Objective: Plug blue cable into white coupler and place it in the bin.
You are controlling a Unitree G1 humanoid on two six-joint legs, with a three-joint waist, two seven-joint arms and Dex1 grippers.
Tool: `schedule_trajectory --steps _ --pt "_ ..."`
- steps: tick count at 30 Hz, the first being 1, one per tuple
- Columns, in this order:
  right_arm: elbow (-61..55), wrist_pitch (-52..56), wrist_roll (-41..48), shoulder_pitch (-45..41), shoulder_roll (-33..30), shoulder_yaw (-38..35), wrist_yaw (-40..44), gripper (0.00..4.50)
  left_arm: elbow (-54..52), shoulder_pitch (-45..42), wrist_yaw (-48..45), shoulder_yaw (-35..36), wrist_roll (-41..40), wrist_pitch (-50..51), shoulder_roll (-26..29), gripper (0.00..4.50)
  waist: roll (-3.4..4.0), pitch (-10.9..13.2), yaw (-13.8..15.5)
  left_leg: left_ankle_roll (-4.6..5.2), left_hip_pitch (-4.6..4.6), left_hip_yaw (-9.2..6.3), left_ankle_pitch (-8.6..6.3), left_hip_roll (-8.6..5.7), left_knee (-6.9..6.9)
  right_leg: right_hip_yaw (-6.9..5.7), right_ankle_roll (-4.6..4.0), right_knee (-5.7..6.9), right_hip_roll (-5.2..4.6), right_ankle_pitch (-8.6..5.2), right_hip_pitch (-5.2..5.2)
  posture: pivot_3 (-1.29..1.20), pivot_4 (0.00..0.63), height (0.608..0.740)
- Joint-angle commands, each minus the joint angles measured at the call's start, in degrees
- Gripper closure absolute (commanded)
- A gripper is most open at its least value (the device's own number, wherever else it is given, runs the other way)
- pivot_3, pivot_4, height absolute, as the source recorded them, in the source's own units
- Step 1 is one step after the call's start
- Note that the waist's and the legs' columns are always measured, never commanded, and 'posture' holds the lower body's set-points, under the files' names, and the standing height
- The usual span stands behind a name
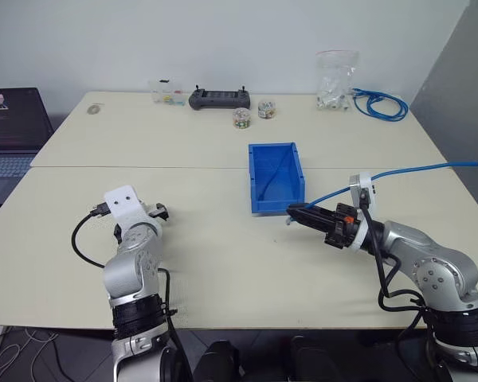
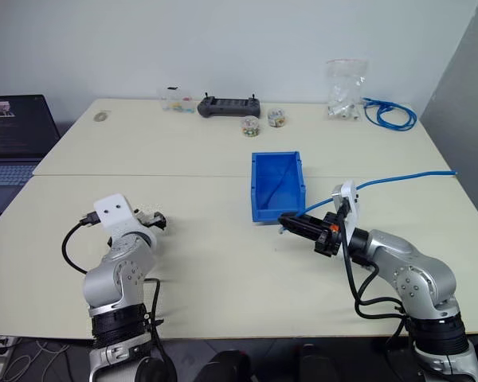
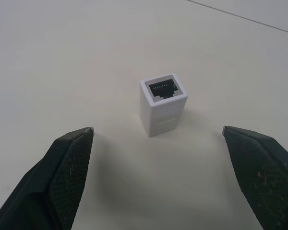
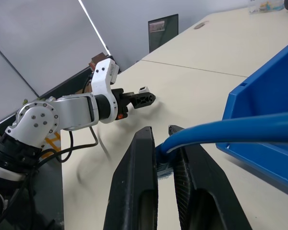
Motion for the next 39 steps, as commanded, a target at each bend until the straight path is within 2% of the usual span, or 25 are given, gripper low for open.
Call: schedule_trajectory --steps 1,16,20,33,34,37,39 --pt "-1.79 -0.19 0.57 -0.57 -0.22 -1.38 0.2 4.34 0.71 -2.4 1.17 0.23 0.85 -0.85 0.4 0.0 0.0 0.0 0.0 -0.01 0.0 -0.01 0.0 0.0 0.0 0.0 0.0 0.0 0.0 0.0 0.0 0.0 0.15 0.74" --pt "-1.76 -0.2 0.25 -0.49 -0.17 -1.09 0.19 4.34 9.47 -7.83 1.75 1.7 0.77 -4.27 3.64 0.0 -0.01 0.0 -0.02 -0.12 0.0 -0.01 0.07 0.0 0.0 0.02 0.0 0.0 0.0 0.0 -0.01 0.0 0.15 0.74" --pt "-1.88 -0.21 0.19 -0.43 -0.05 -0.99 0.03 4.34 10.29 -8.14 1.94 1.87 0.72 -4.17 3.96 0.59 -0.01 0.0 -0.02 -0.13 0.0 -0.01 0.07 0.0 0.0 0.01 0.0 0.01 0.0 0.0 -0.01 0.0 0.15 0.74" --pt "-1.9 -0.49 -0.05 -0.32 0.12 -0.93 -0.07 4.34 12.11 -7.94 1.07 1.57 0.65 -5.48 5.31 3.44 -0.01 0.0 -0.03 -0.13 0.0 -0.01 0.07 0.0 0.0 0.03 0.0 0.01 0.0 0.0 -0.02 0.0 0.15 0.74" --pt "-1.9 -0.52 -0.07 -0.31 0.13 -0.93 -0.08 4.34 12.09 -7.82 1.02 1.55 0.62 -5.51 5.35 3.59 -0.01 0.0 -0.01 -0.13 0.0 -0.01 0.07 0.0 0.0 0.03 0.0 0.01 0.0 0.0 -0.02 0.0 0.15 0.74" --pt "-2.04 -0.57 -0.16 -0.11 0.03 -0.98 -0.07 4.34 11.35 -6.67 -1.87 1.49 -1.04 -4.42 5.79 3.63 -0.01 0.0 -0.02 -0.13 0.0 -0.01 0.07 0.0 0.0 0.03 0.0 0.01 -0.01 0.0 -0.02 0.0 0.15 0.74" --pt "-2.55 -0.7 -0.46 0.29 -0.48 -1.08 0.05 4.34 8.12 -3.83 -9.31 -1.76 -2.48 -3.97 8.12 3.63 0.0 0.0 -0.07 -0.13 0.01 -0.01 0.07 0.0 -0.01 0.03 0.0 0.02 -0.01 0.0 -0.02 0.0 0.15 0.74"
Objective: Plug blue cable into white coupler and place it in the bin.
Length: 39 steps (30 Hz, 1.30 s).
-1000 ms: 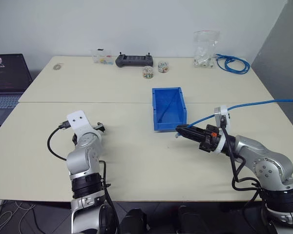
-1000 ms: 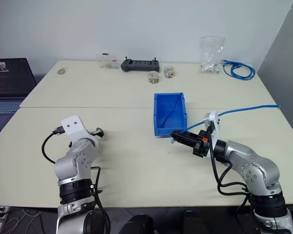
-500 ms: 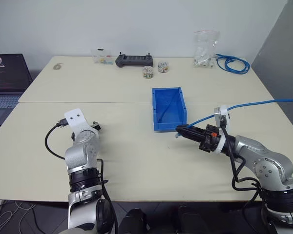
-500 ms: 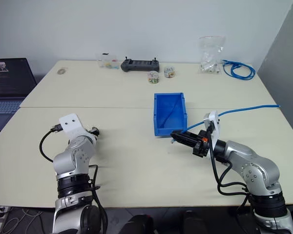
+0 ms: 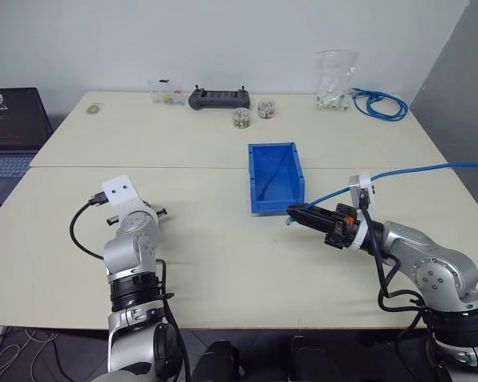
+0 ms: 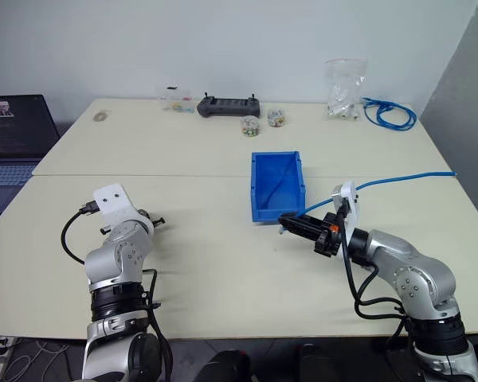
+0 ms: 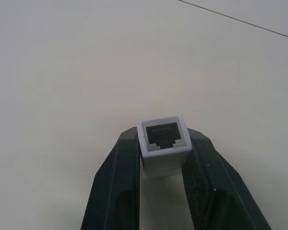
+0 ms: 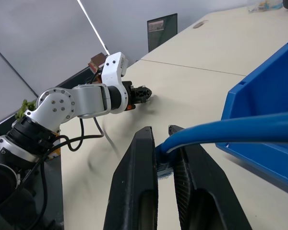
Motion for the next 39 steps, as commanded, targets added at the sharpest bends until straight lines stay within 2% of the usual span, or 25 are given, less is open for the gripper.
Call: schedule_trajectory --steps 1,4,8,11,15,19,23,31,39 --pt "-2.69 -0.94 -0.57 0.32 -0.85 -1.12 0.32 4.34 -5.71 3.97 -11.09 -4.59 -2.69 0.61 3.98 3.63 0.0 0.0 -0.05 0.0 0.0 0.0 0.0 0.0 -0.01 0.0 0.0 0.0 0.0 0.0 0.0 0.0 0.15 0.74" --pt "-3.82 -1.4 -1.49 1.2 -1.89 -1.05 0.78 4.34 -10.15 7.73 -22.84 -9.94 -6.55 3.72 8.32 3.63 0.0 0.0 -0.07 -0.02 0.0 -0.01 0.01 0.0 -0.01 0.01 0.0 0.01 0.0 0.0 -0.02 0.0 0.15 0.74" --pt "-6.37 -2.55 -3.31 3.73 -4.1 -0.49 2.17 4.34 -15.66 10.91 -42.51 -21.59 -9.01 2.8 18.8 3.63 0.0 0.0 0.1 -0.03 -0.03 -0.04 0.02 -0.01 -0.01 -0.01 0.0 -0.02 -0.01 0.0 -0.01 0.0 0.15 0.74" --pt "-7.58 -3.64 -4.9 5.11 -4.92 0.42 2.83 4.34 -16.52 10.28 -53.63 -28.14 -8.98 -0.8 24.46 3.63 0.01 0.01 -0.01 -0.03 -0.03 -0.02 0.02 -0.02 -0.03 0.01 -0.01 -0.07 -0.01 -0.01 0.0 0.0 0.15 0.74" --pt "-8.32 -7.09 -9.59 6.62 -6.26 3.15 4.73 4.34 -15.13 6.84 -69.76 -39.77 -4.74 -12.66 30.06 3.63 0.04 0.02 -0.09 0.03 0.0 0.01 -0.01 0.02 -0.07 0.02 -0.03 -0.07 0.01 -0.03 0.0 0.0 0.15 0.74" --pt "-8.1 -9.87 -13.08 6.82 -6.42 5.28 5.84 4.34 -11.31 3.18 -78.18 -47.55 -0.05 -22.44 29.63 3.63 0.05 0.02 -0.16 0.18 -0.01 0.01 -0.1 0.03 -0.07 0.03 -0.03 -0.09 0.0 -0.03 0.0 0.0 0.15 0.74" --pt "-7.87 -11.77 -15.5 6.8 -5.92 6.87 6.22 4.34 -7.35 0.67 -83.12 -51.82 2.73 -28.4 27.34 3.63 0.05 0.02 -0.2 0.21 -0.02 -0.01 -0.11 0.03 -0.06 0.01 -0.03 -0.08 0.01 -0.03 -0.01 0.0 0.15 0.74" --pt "-6.68 -14.94 -19.97 5.3 -4.04 10.28 6.36 4.35 -0.58 -0.63 -86.7 -53.66 6.17 -32.68 23.67 3.64 0.05 0.0 -0.18 0.25 -0.01 -0.03 -0.12 0.0 -0.03 -0.01 -0.02 -0.07 0.0 -0.03 0.03 0.0 0.15 0.74" --pt "-1.67 -19.73 -26.52 1.39 -0.12 16.79 7.73 4.35 2.07 -0.26 -89.59 -53.22 6.99 -34.19 22.93 3.64 0.05 -0.01 -0.21 0.25 0.02 -0.04 -0.12 -0.01 -0.01 -0.02 -0.01 -0.06 0.01 -0.04 0.05 0.0 0.15 0.74"
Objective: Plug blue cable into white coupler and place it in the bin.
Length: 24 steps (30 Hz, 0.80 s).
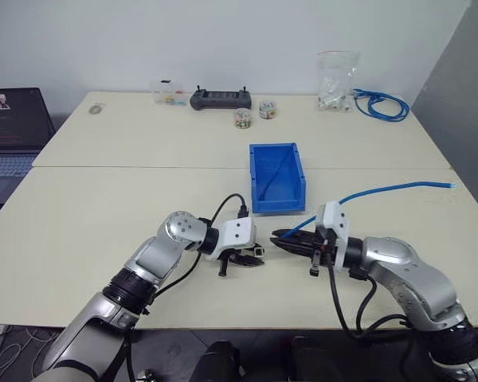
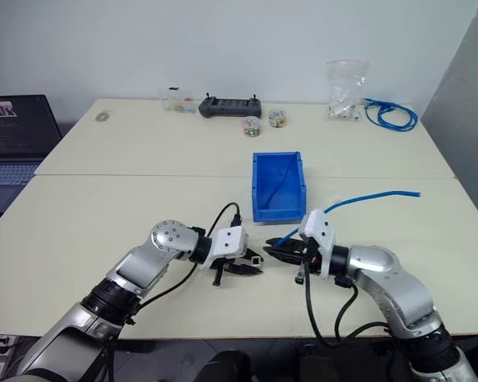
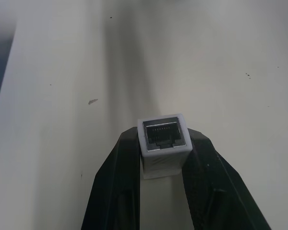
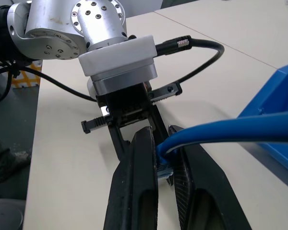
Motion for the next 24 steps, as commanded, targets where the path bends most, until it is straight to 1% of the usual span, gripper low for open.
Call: schedule_trajectory --steps 1,4,13,24 --pt "1.54 -3.4 -2.79 -2.0 1.51 2.16 1.27 4.35 1.95 0.89 -2.43 -1.87 1.66 0.03 -0.05 3.64 0.0 0.0 -0.03 0.0 0.0 0.0 0.0 0.0 0.0 0.01 0.0 0.0 0.0 0.0 0.0 0.0 0.15 0.74" --pt "4.02 -4.28 -4.6 -3.71 3.0 4.08 1.92 4.35 2.61 0.66 -3.73 -1.91 1.72 -0.22 0.08 3.64 0.02 -0.01 -0.17 0.0 0.03 0.0 0.0 0.01 -0.01 -0.01 -0.01 0.03 0.01 0.0 -0.01 0.0 0.15 0.74" --pt "9.3 -5.78 -9.84 -7.25 4.76 7.61 3.2 4.35 2.78 0.96 -5.33 -1.33 1.57 0.44 0.21 3.64 0.02 -0.02 -0.7 0.0 0.04 -0.03 0.0 0.01 -0.01 -0.01 -0.01 0.06 0.02 0.01 -0.01 0.0 0.15 0.74" --pt "10.98 -6.84 -12.75 -7.25 5.19 8.9 4.27 4.35 3.05 1.35 -5.02 -0.61 1.81 1.03 0.3 3.64 0.05 -0.06 -1.06 0.0 0.08 -0.05 0.0 0.01 -0.01 0.0 -0.01 0.1 0.03 0.01 -0.01 0.0 0.15 0.74"
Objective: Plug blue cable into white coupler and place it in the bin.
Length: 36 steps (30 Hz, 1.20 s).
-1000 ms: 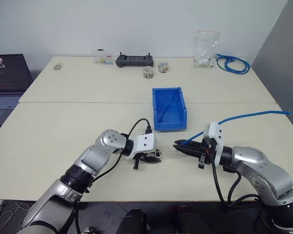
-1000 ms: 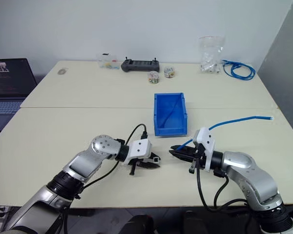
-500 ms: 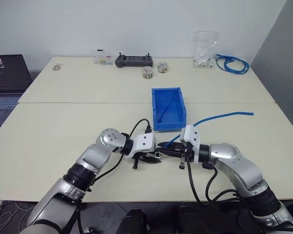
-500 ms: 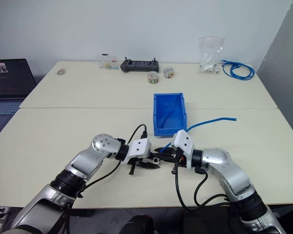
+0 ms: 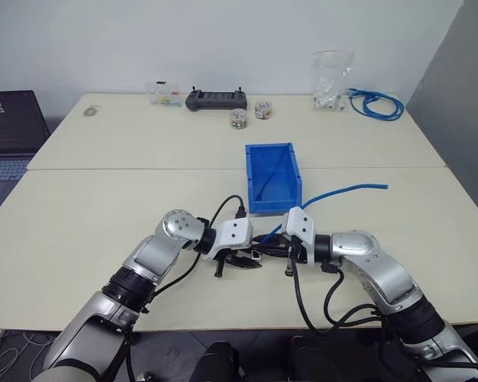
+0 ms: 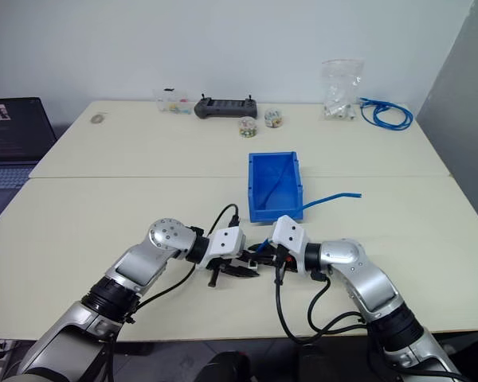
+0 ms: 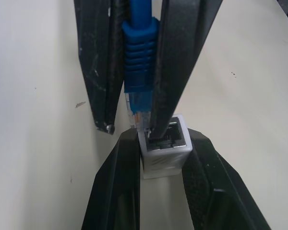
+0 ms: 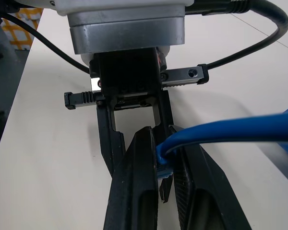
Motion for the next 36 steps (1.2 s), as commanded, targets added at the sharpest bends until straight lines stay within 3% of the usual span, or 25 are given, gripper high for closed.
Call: schedule_trajectory --steps 1,27,36 --pt "-0.49 -0.49 -1.16 -0.48 0.48 0.73 0.57 4.35 1.44 1.68 -0.87 -1.58 1.79 1.16 0.29 3.64 0.0 -0.01 -0.05 0.0 0.0 0.0 0.0 0.0 0.0 0.0 0.0 0.0 0.0 0.0 0.0 0.0 0.15 0.74" --pt "1.63 3.01 -5.16 -2.13 1.59 3.64 1.17 4.35 3.82 1.45 0.45 -1.21 2.55 0.88 -1.2 3.65 0.04 -0.38 -0.09 0.01 0.11 -0.04 0.0 -0.01 0.01 -0.01 0.0 0.0 0.02 0.0 0.12 0.0 0.15 0.74" --pt "7.11 2.78 -6.99 -2.15 2.45 7.88 4.79 4.35 3.7 1.92 0.54 -0.89 2.63 1.17 -1.11 3.65 0.1 -0.48 -0.29 0.09 1.03 -0.05 -0.06 0.01 -0.14 -0.02 0.31 -0.16 0.03 -0.27 1.06 0.0 0.15 0.74"
